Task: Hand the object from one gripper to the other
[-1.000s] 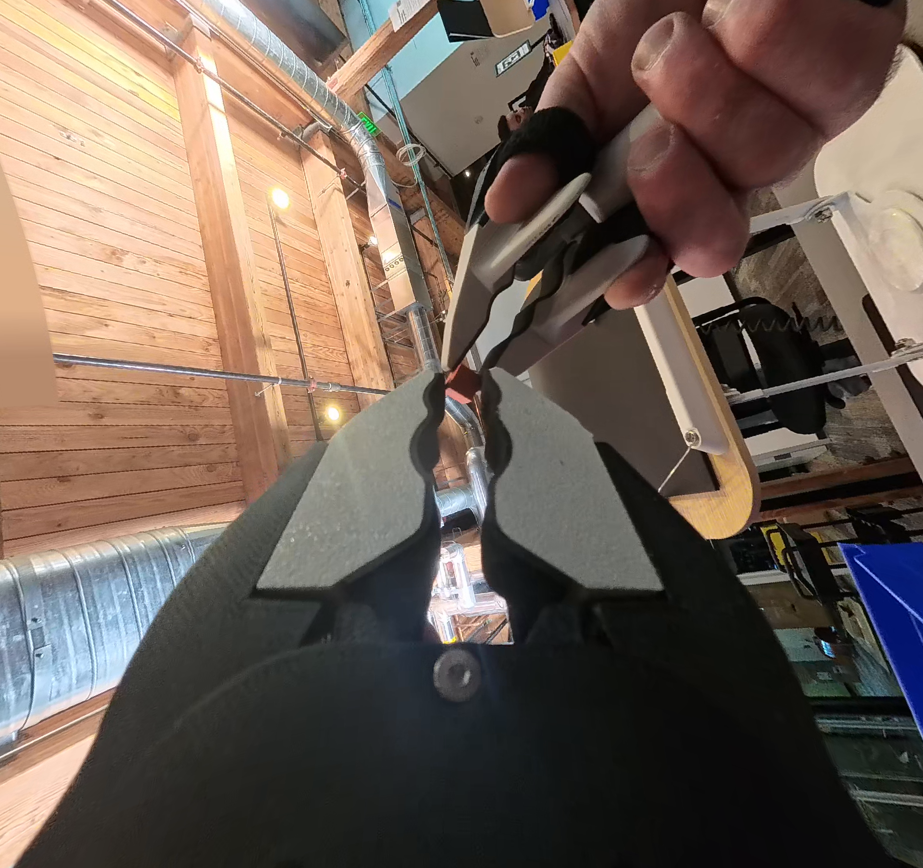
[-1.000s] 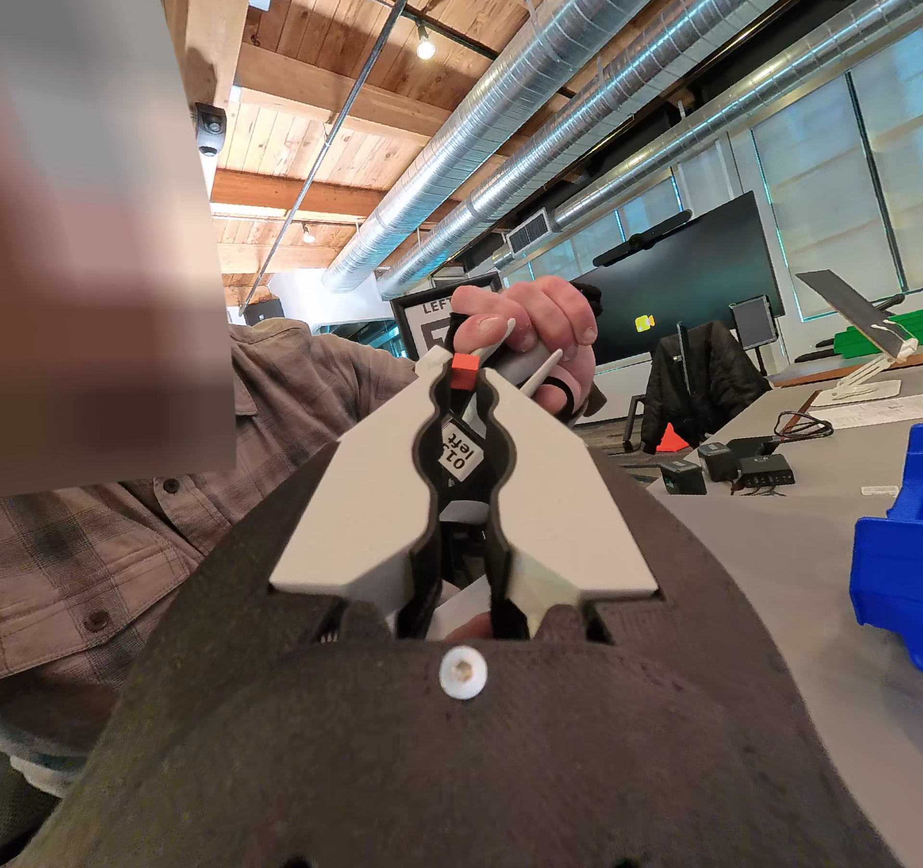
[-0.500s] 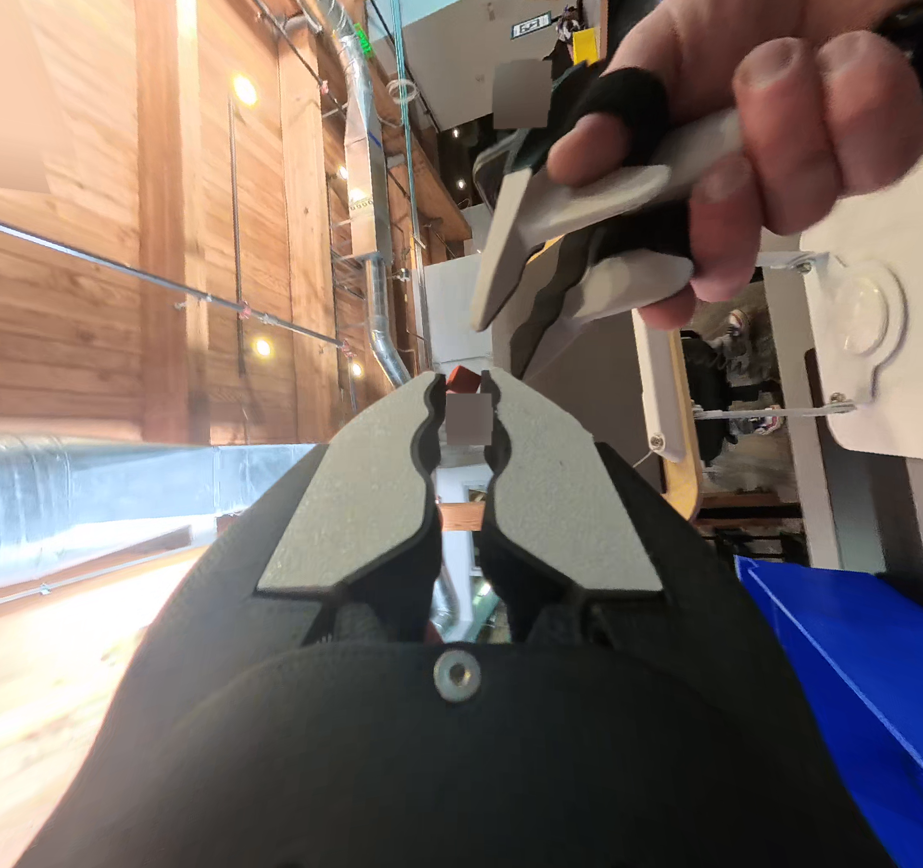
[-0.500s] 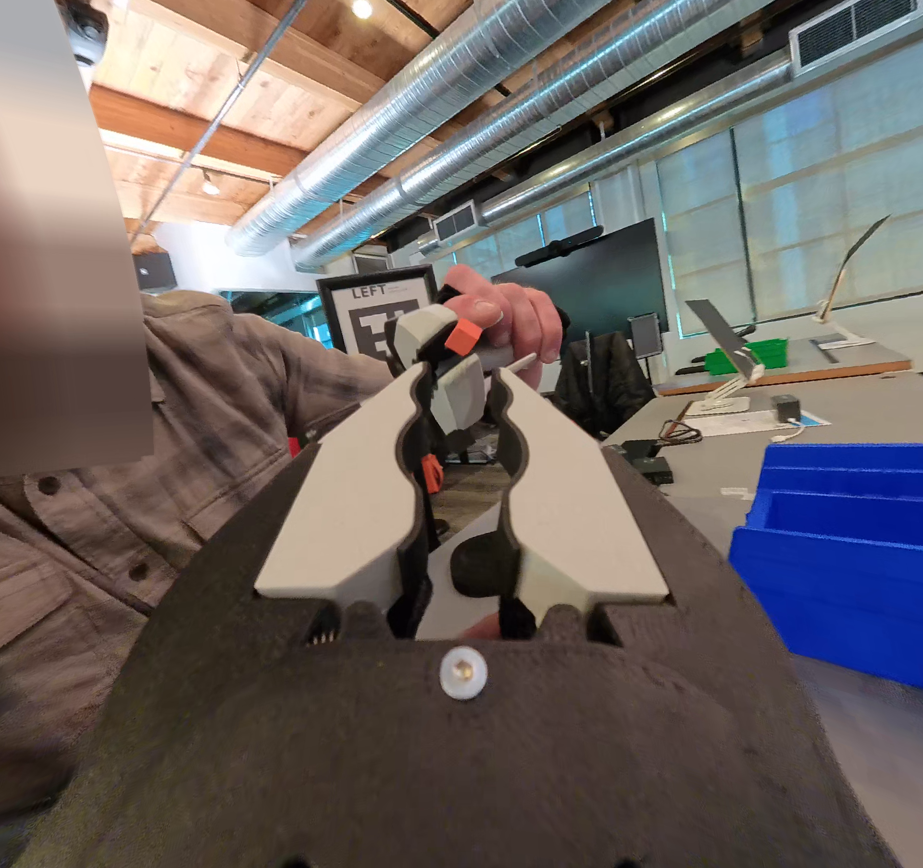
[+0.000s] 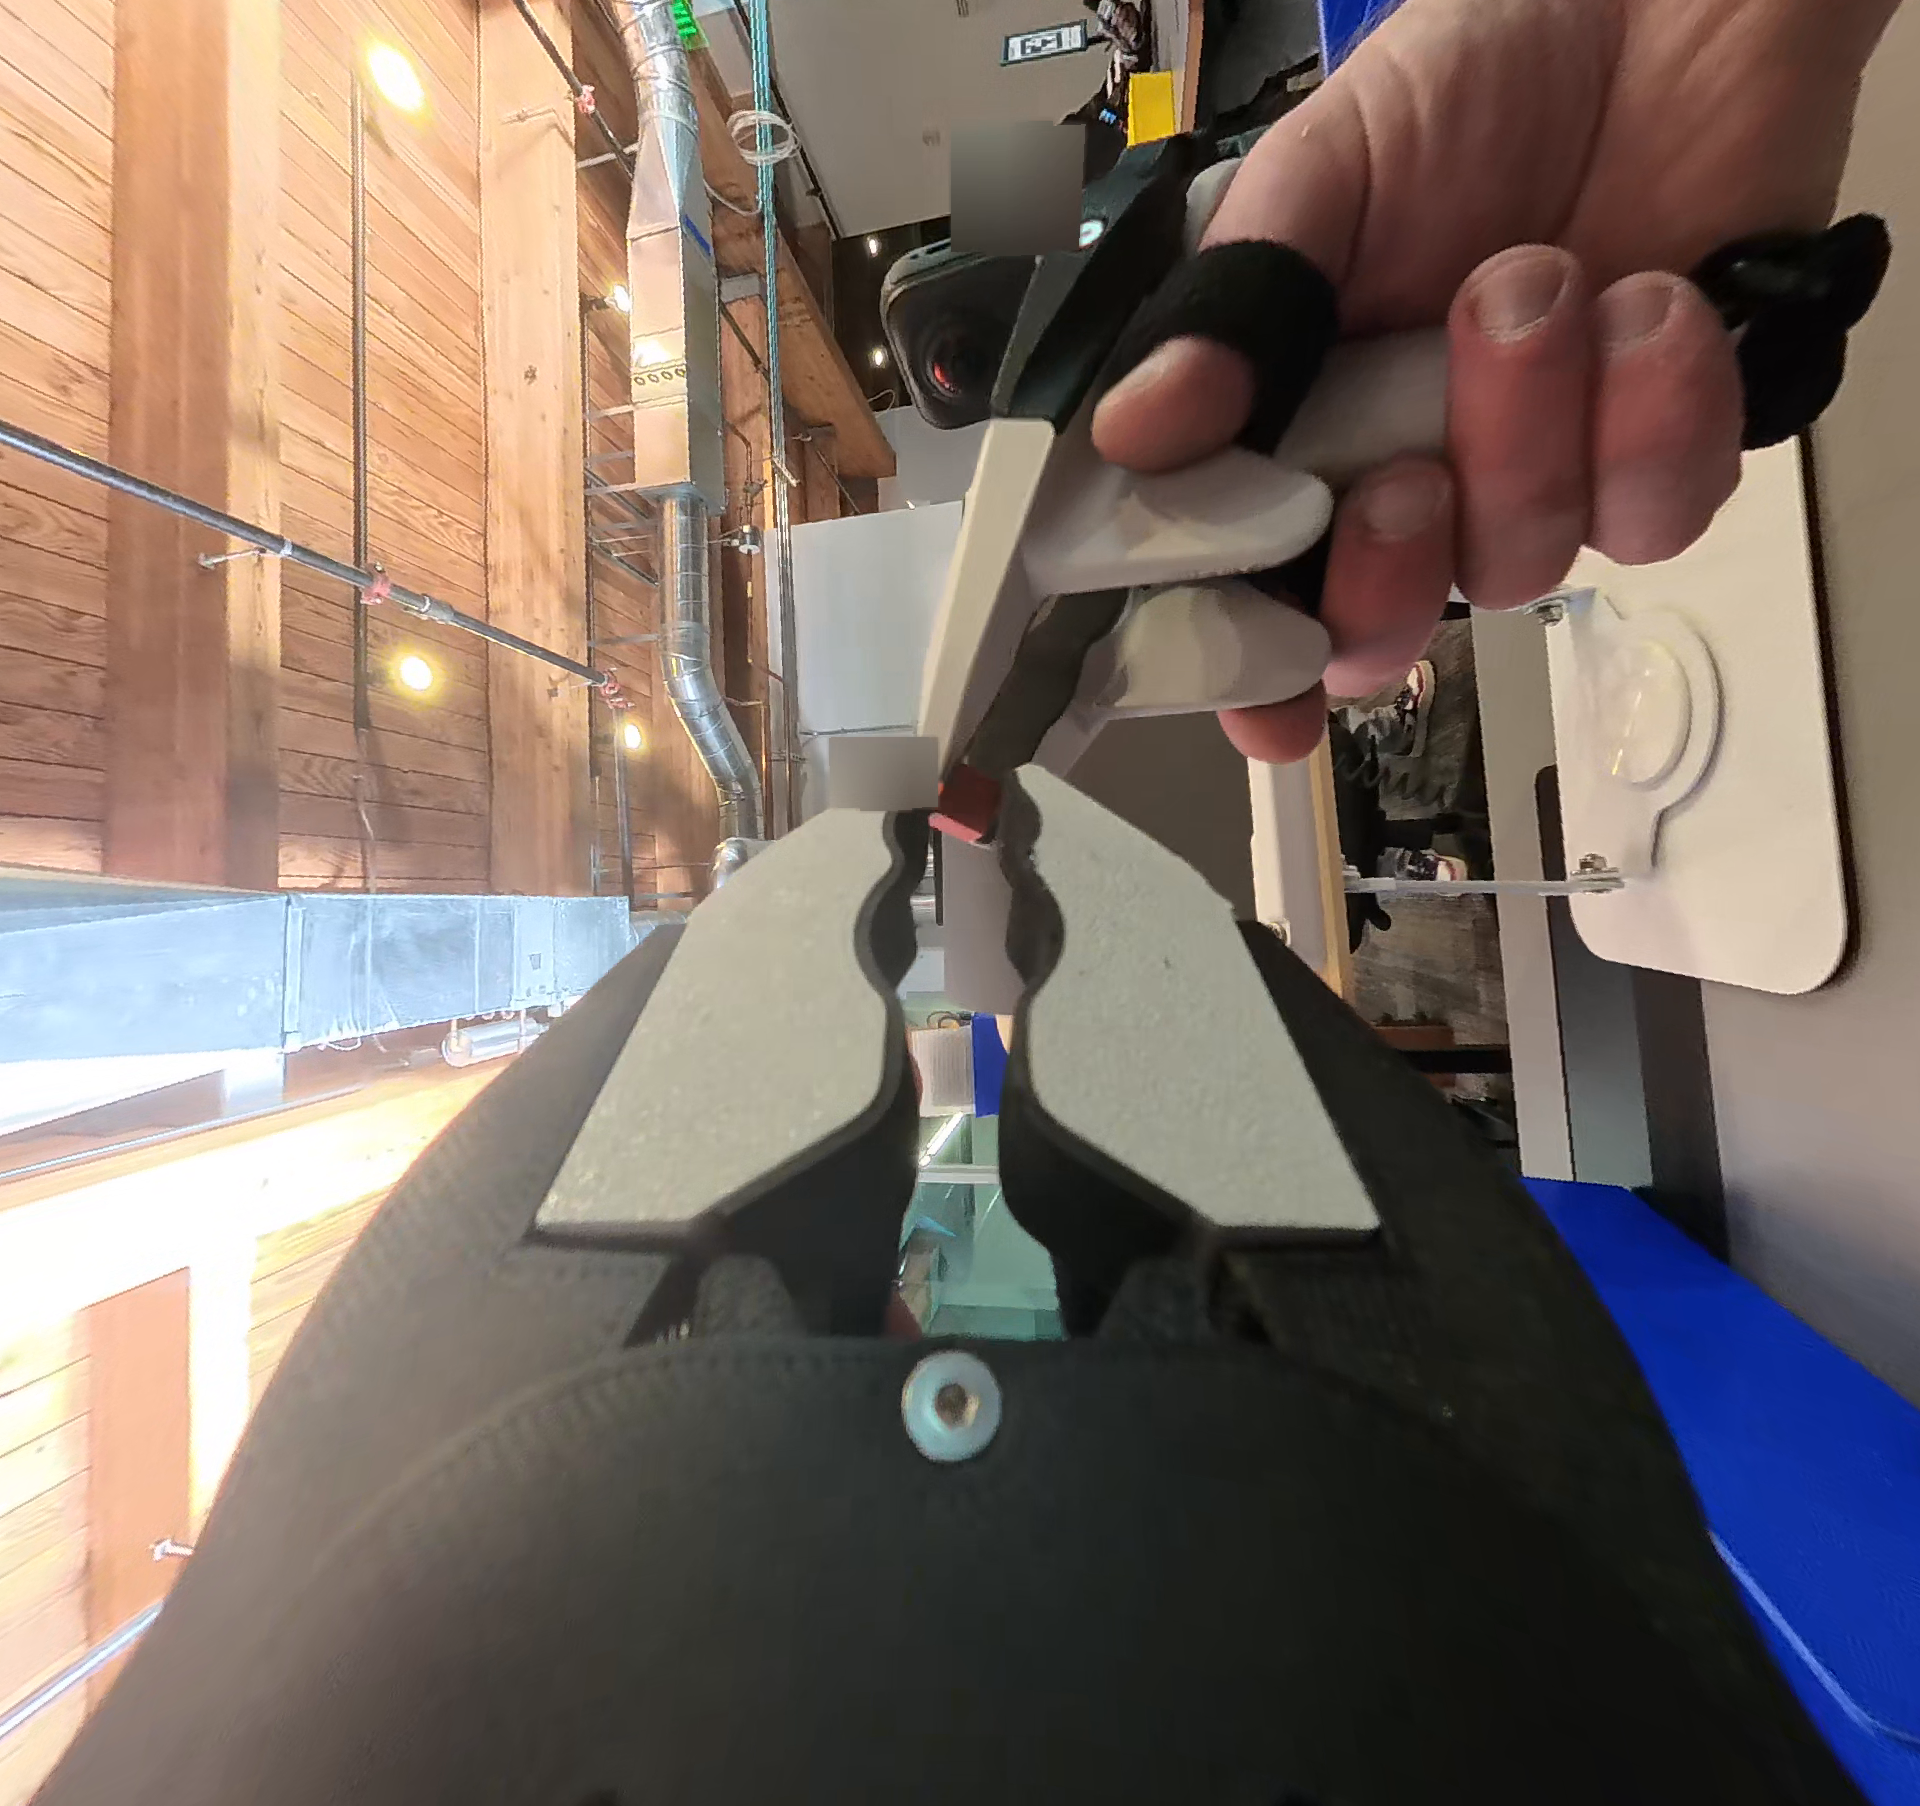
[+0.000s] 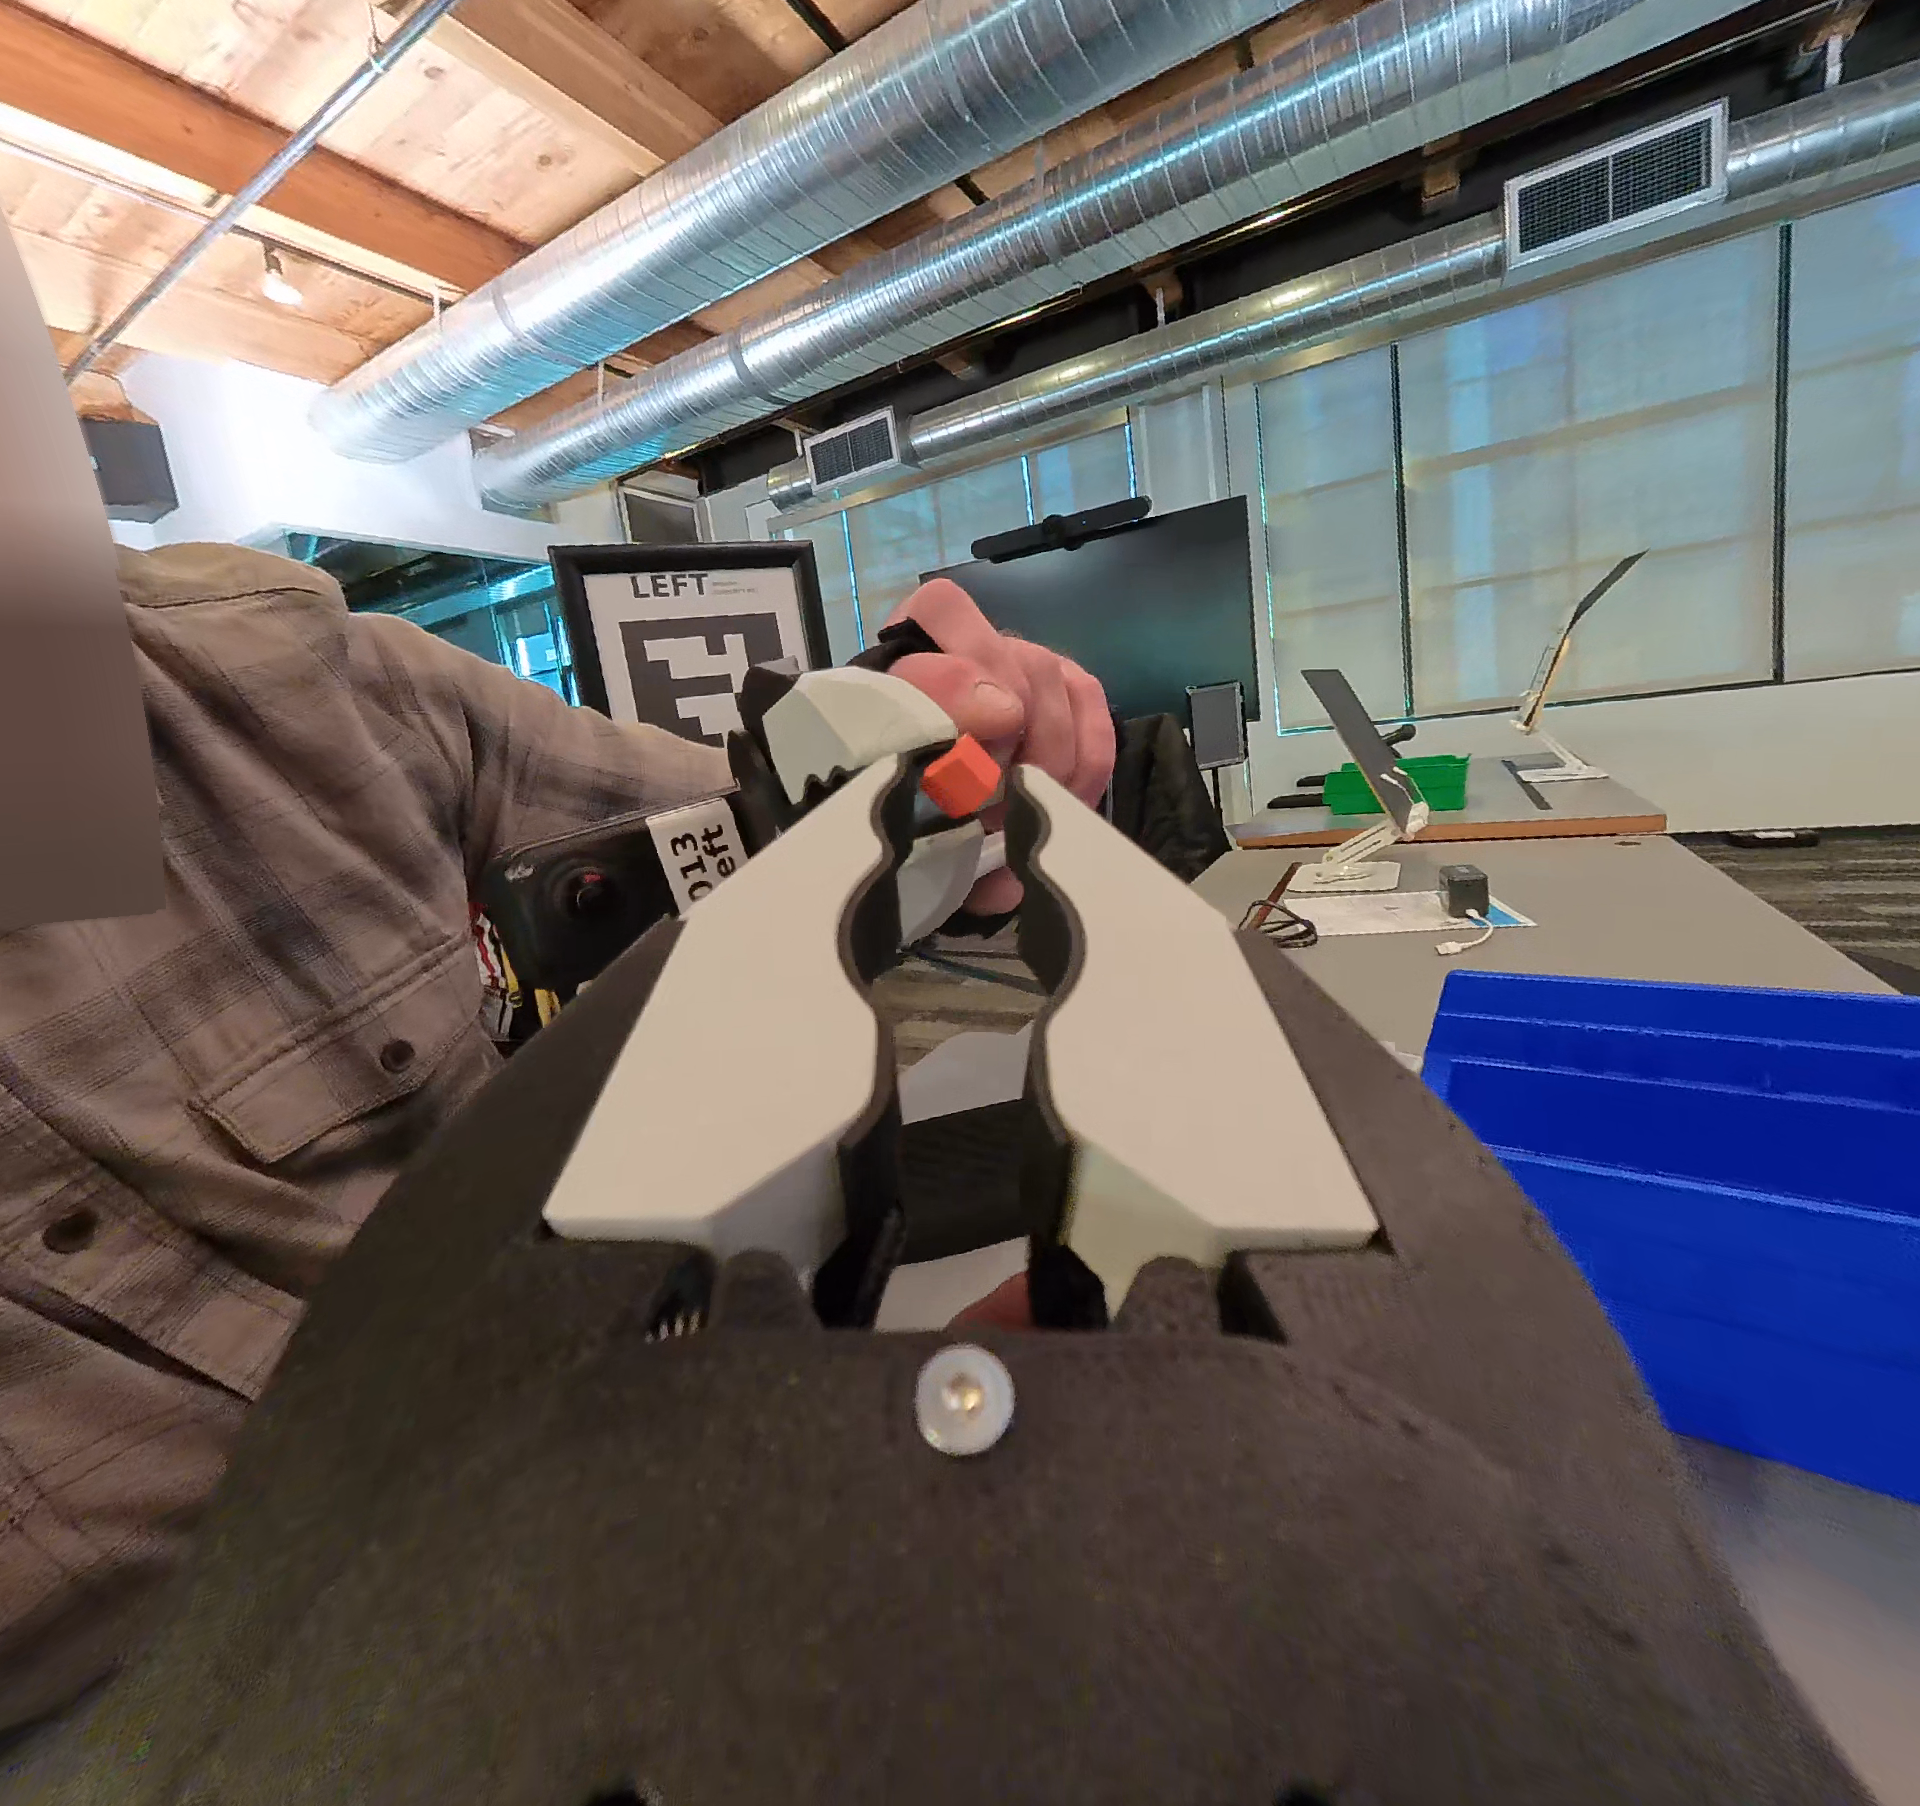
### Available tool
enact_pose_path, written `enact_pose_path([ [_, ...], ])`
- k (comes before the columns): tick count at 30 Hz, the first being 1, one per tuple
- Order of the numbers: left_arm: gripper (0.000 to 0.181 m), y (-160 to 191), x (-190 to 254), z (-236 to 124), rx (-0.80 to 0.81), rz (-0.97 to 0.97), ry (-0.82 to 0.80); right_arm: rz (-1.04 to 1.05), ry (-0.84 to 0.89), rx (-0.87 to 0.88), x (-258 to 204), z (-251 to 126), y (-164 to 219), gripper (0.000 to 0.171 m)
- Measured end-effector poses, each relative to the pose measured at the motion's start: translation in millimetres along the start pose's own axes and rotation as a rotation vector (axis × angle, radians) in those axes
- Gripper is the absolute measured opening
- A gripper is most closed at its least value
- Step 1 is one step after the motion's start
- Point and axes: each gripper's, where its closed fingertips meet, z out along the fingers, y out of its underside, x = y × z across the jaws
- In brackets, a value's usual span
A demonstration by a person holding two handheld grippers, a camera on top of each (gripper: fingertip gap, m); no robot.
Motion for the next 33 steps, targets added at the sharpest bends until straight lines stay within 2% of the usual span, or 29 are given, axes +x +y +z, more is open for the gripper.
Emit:
enact_pose_path([
  [11, 0.013, -1, -1, 0, 0.008, -0.033, -0.006, 0.013, -0.020, 0.016, -2, 0, -2, 0.011],
  [15, 0.030, 0, -6, -4, 0.017, 0.000, -0.035, 0.101, -0.078, 0.073, -3, -7, -8, 0.011],
  [19, 0.037, 2, -3, -11, 0.034, 0.013, -0.025, 0.114, -0.121, -0.062, -12, -8, 11, 0.011],
  [22, 0.036, 5, 7, -18, 0.043, -0.247, 0.083, -0.021, -0.081, -0.225, -19, -2, 26, 0.011],
  [24, 0.034, 9, 15, -22, 0.020, -0.524, 0.186, -0.172, 0.004, -0.308, -15, 1, 26, 0.011],
  [26, 0.036, 18, 17, -26, 0.004, -0.830, 0.241, -0.367, 0.111, -0.365, -9, 5, 20, 0.011],
  [30, 0.037, 35, 7, -34, 0.092, -1.467, 0.355, -0.804, 0.349, -0.486, 8, 12, 8, 0.011],
  [33, 0.043, 42, 3, -39, 0.169, -1.801, 0.458, -1.170, 0.518, -0.528, 18, 23, -4, 0.011],
])
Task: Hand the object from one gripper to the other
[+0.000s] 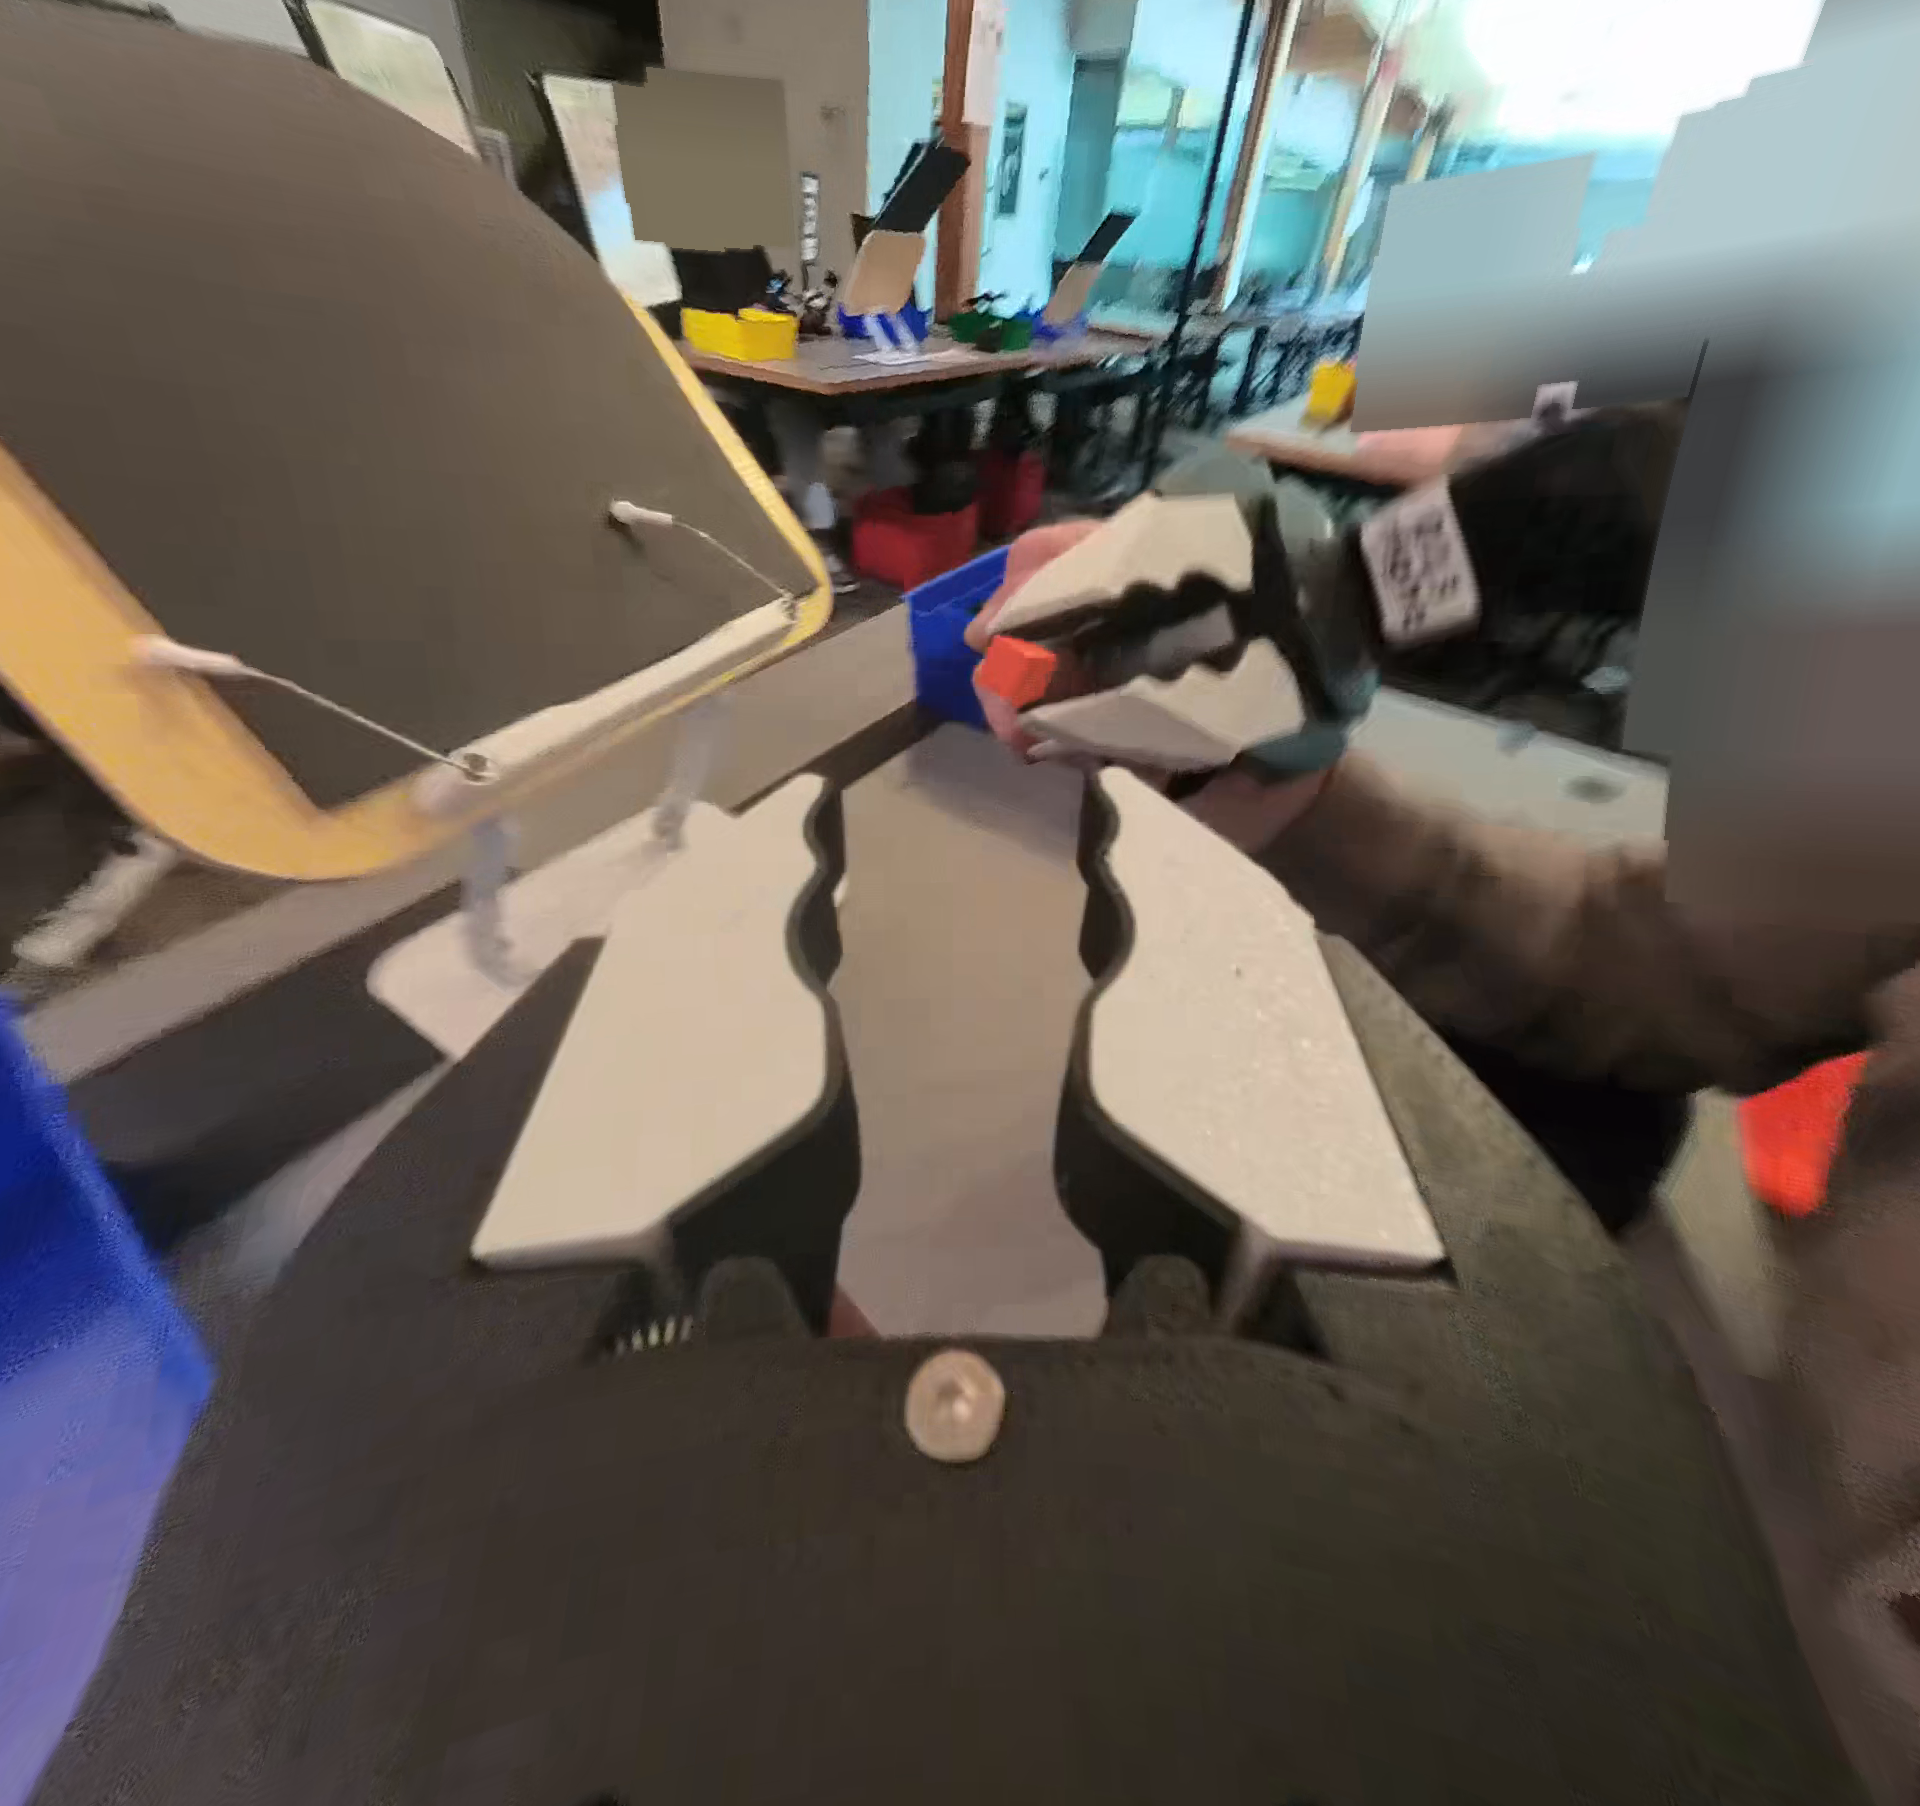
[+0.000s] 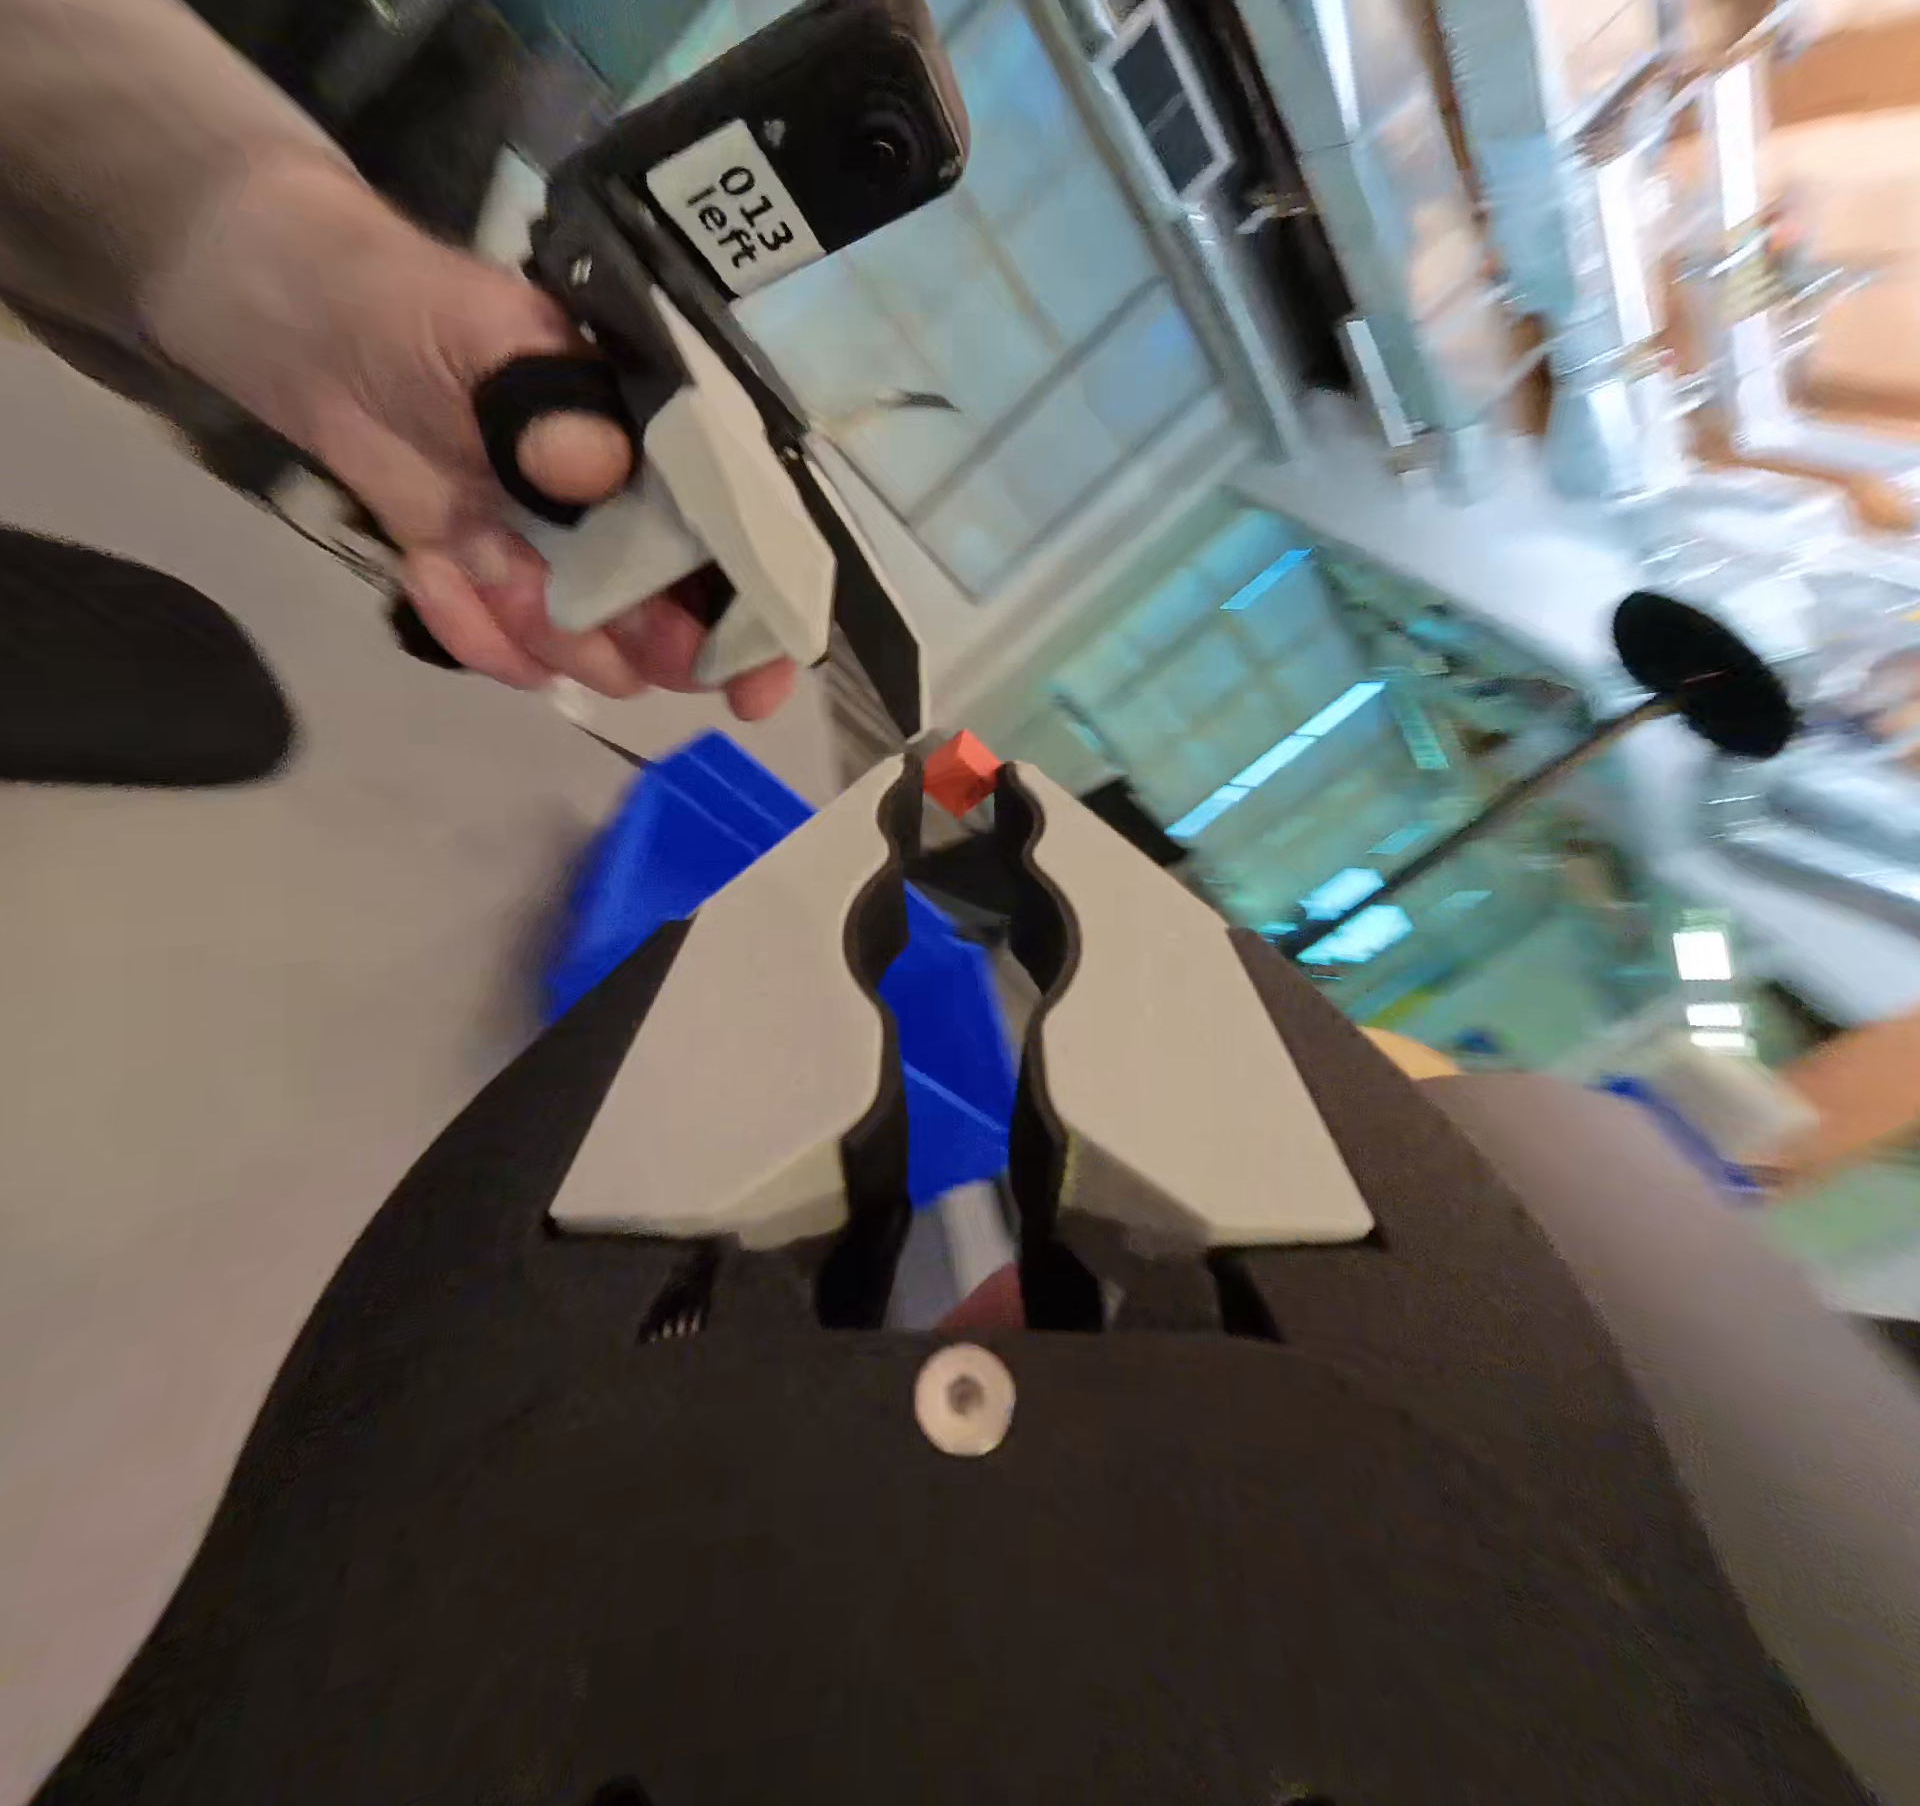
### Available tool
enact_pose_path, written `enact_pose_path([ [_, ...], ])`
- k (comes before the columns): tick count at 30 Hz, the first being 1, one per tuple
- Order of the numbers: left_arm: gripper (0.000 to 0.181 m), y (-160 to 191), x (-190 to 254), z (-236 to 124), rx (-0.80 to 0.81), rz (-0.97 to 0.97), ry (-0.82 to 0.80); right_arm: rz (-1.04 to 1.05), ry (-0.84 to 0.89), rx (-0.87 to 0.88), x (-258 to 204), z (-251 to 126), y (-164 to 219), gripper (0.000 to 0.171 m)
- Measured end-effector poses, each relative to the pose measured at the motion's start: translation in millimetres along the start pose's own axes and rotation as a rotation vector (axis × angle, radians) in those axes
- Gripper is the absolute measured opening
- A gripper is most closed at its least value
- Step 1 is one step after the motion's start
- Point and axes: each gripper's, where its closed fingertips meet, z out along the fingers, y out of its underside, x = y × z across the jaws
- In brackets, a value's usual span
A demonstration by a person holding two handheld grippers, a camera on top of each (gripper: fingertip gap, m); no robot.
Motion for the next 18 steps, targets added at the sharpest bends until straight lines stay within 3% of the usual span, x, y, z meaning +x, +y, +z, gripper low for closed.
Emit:
enact_pose_path([
  [3, 0.042, -5, 3, -4, 0.035, -0.179, 0.093, -0.326, 0.148, -0.066, -5, 14, -5, 0.010],
  [7, 0.042, -2, 9, -4, 0.029, -0.243, 0.143, -0.511, 0.270, -0.052, -19, 27, -14, 0.011],
  [18, 0.021, -4, 10, -10, 0.065, -0.210, 0.129, -0.521, 0.350, -0.033, -19, 29, -19, 0.011],
])
